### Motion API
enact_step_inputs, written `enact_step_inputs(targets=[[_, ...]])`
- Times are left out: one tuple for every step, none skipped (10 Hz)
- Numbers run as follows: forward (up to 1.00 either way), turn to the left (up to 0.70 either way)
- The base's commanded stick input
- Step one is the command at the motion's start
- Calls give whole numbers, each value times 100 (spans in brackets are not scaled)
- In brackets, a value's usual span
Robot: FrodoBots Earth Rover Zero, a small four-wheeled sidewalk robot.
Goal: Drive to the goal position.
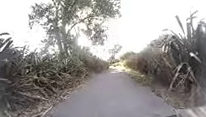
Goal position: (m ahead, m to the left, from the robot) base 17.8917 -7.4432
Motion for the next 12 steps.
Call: enact_step_inputs(targets=[[50, 1], [50, 1], [50, 1], [50, 1], [50, 1], [50, 1], [50, 1], [50, 1], [50, -12], [50, -45], [50, -49], [50, -49]])
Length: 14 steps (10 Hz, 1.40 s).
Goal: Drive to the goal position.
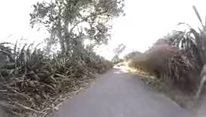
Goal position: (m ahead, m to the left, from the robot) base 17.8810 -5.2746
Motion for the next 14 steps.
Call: enact_step_inputs(targets=[[50, -49], [50, -49], [50, -49], [50, -49], [50, -49], [50, -49], [50, -49], [50, -49], [50, -49], [50, -49], [50, -49], [50, -42], [50, -7], [50, 1]])
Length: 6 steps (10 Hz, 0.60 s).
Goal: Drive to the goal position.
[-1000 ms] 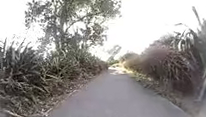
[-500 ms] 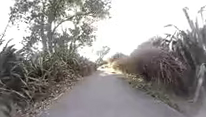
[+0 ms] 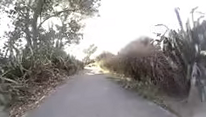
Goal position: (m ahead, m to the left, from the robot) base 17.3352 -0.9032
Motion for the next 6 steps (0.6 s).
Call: enact_step_inputs(targets=[[50, 1], [50, 1], [50, 1], [50, 1], [50, 1], [50, 1]])
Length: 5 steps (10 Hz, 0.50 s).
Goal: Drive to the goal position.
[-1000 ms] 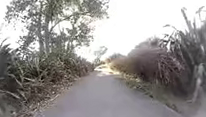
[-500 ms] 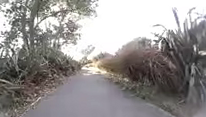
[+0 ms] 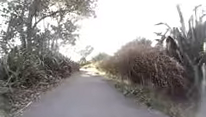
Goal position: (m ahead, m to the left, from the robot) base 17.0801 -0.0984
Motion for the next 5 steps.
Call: enact_step_inputs(targets=[[50, 1], [50, 1], [50, 1], [50, 1], [50, 1]])
